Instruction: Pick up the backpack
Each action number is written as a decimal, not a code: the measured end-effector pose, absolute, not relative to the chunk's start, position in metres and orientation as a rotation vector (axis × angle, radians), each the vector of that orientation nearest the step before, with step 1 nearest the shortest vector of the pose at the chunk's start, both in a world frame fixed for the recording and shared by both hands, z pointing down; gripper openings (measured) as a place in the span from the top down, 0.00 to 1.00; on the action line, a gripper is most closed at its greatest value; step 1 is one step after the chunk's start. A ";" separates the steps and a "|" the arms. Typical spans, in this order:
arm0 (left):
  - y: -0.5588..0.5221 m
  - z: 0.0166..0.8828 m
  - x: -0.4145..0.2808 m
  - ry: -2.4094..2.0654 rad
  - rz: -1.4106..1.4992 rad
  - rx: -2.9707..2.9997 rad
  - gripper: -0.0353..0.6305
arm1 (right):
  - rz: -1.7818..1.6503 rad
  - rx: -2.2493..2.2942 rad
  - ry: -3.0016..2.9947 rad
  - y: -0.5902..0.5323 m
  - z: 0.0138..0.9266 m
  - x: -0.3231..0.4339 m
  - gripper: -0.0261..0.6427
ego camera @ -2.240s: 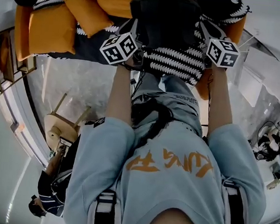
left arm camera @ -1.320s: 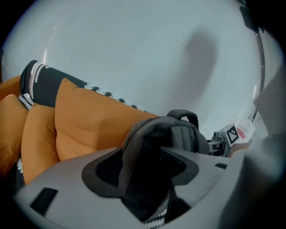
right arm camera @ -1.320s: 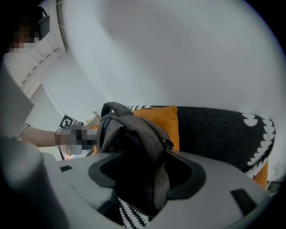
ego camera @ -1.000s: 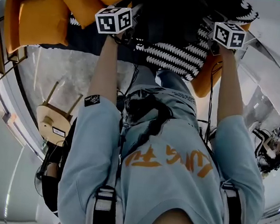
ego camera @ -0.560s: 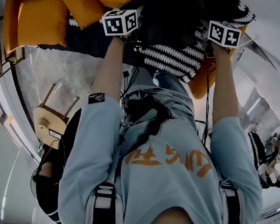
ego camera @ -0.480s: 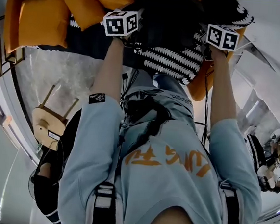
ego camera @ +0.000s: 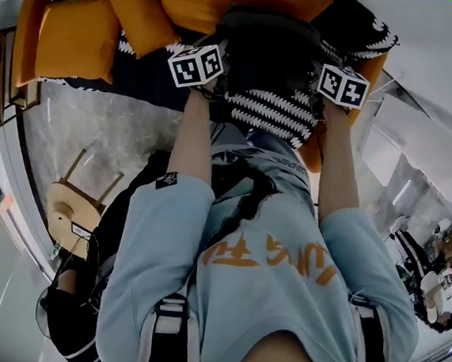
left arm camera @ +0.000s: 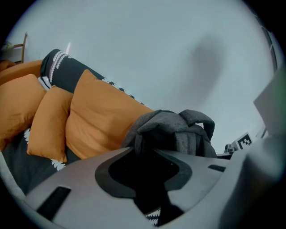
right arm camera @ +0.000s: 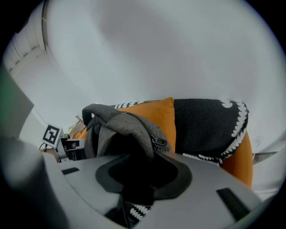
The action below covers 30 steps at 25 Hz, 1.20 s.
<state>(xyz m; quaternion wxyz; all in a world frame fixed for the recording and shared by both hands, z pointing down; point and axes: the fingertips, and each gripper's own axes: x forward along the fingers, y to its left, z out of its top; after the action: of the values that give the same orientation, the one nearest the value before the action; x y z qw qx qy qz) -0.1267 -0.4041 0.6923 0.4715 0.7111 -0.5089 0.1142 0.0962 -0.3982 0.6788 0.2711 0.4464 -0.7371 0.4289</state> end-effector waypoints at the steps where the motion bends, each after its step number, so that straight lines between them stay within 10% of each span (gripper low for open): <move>1: -0.398 0.689 -0.128 -1.251 0.284 1.743 0.76 | 1.169 1.214 -1.988 -0.392 0.675 0.095 0.77; 30: -0.380 0.428 -0.174 -1.510 0.031 2.166 0.81 | 0.632 1.240 -2.549 -0.394 0.435 0.046 0.83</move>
<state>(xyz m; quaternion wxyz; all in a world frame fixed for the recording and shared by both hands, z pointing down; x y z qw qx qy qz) -0.1744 -0.3799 0.4279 0.2476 0.7947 -0.5540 0.0113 0.0456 -0.3944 0.4346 0.1184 0.4239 -0.8716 0.2160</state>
